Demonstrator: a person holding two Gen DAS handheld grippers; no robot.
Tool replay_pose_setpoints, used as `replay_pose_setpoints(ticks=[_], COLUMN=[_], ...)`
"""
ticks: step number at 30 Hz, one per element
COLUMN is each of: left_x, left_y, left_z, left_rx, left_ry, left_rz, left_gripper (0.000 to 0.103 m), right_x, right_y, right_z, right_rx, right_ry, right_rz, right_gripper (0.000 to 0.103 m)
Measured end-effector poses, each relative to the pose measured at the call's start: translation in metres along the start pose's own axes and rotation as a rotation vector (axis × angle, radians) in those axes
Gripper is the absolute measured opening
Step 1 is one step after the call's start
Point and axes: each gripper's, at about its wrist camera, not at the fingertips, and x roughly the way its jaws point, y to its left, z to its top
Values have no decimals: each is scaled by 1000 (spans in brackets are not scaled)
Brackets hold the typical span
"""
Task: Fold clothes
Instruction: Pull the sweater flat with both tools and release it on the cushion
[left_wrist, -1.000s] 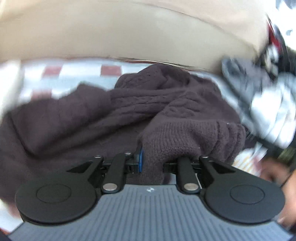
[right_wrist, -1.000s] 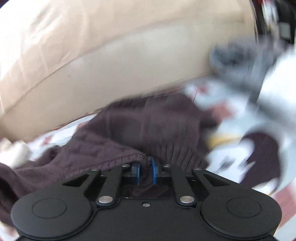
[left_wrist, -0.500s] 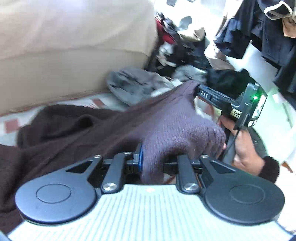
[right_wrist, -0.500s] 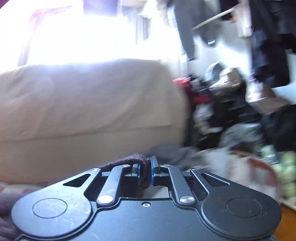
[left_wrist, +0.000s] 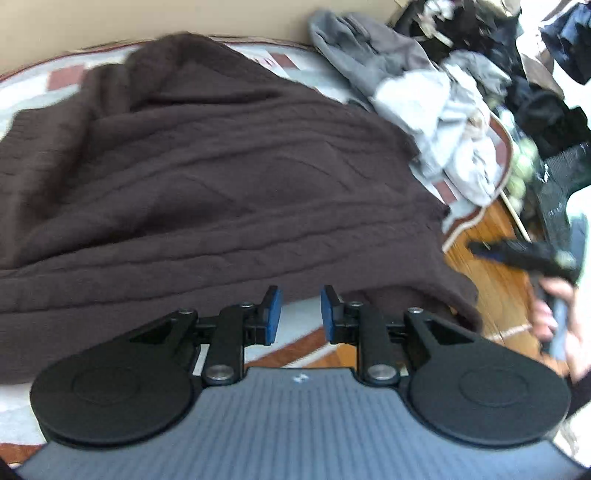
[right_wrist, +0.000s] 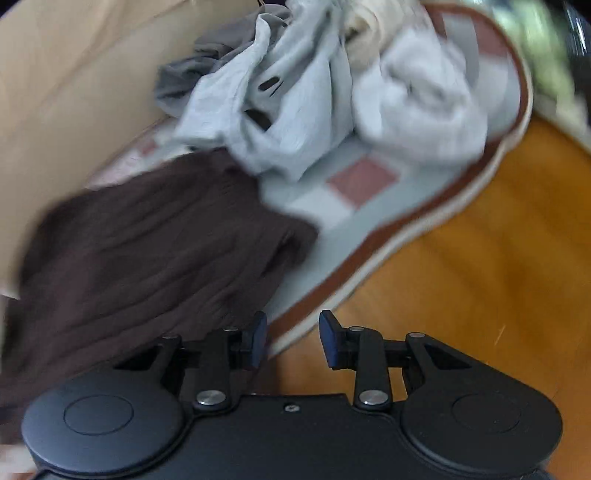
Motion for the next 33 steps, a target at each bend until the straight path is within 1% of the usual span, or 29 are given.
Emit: replay_pose_setpoints(ticks=[2, 3, 4, 6, 7, 9, 10, 11, 13, 16, 18, 20, 22, 23, 24, 25, 26, 27, 28, 29, 30, 31, 32, 33], left_x=[1, 2, 3, 7, 9, 12, 12, 14, 15, 9, 3, -1, -3, -4, -5, -6, -7, -8, -9, -10, -11, -11, -12, -13], left_y=[4, 6, 6, 2, -1, -7, -7, -6, -3, 5, 15, 25, 34, 37, 41, 45, 47, 48, 50, 51, 51, 51, 50, 50], left_z=[2, 3, 4, 3, 2, -2, -4, -7, -13, -22, -28, -30, -32, -32, -33, -33, -34, -34, -34, -33, -34, -34, -34, -34], left_rx=[-11, -17, -18, 14, 31, 52, 48, 39, 22, 14, -4, -27, -47, -55, -64, -71, -76, -82, -87, -93, -96, -97, -97, -98], left_ry=[-4, -4, -5, -13, -18, -31, -30, -25, -14, -17, -22, -31, -40, -45, -49, -53, -53, -53, -53, -53, -53, -52, -50, -48], left_rz=[-5, -8, -8, 18, 38, 66, 56, 37, 28, 54, 70, 93, 102, 103, 104, 107, 114, 122, 127, 129, 131, 134, 137, 139], left_gripper=[22, 22, 22, 22, 22, 22, 22, 22, 22, 22, 22, 22, 22, 22, 22, 22, 22, 22, 22, 22, 22, 22, 22, 22], right_x=[-16, -23, -30, -45, -48, -46, -43, -38, -16, 25, 45, 61, 74, 76, 79, 82, 85, 87, 87, 86, 84, 83, 81, 80], right_y=[-5, -5, 3, 33, 53, 91, 109, 127, 157, 188, 203, 209, 212, 214, 215, 217, 219, 220, 221, 220, 219, 217, 213, 209], right_z=[-20, -29, -37, -52, -60, -73, -80, -86, -95, -105, -110, -114, -115, -118, -120, -122, -125, -128, -130, -129, -129, -126, -121, -115], right_rx=[66, 87, 72, -26, -97, -216, -270, -319, -396, -518, -577, -625, -669, -689, -709, -729, -749, -770, -779, -761, -743, -715, -667, -628], right_ry=[38, 58, 76, 101, 119, 153, 170, 179, 181, 156, 133, 103, 94, 92, 91, 89, 87, 84, 76, 62, 47, 36, 30, 27], right_rz=[146, 205, 241, 317, 361, 435, 468, 481, 409, 249, 148, 60, 21, 22, 23, 24, 25, 27, 25, 13, 1, -11, -24, -35], right_gripper=[42, 45, 47, 48, 48, 48, 47, 47, 47, 47, 48, 48, 50, 52, 59, 69, 74, 82, 81, 79, 66, 49, 39, 16])
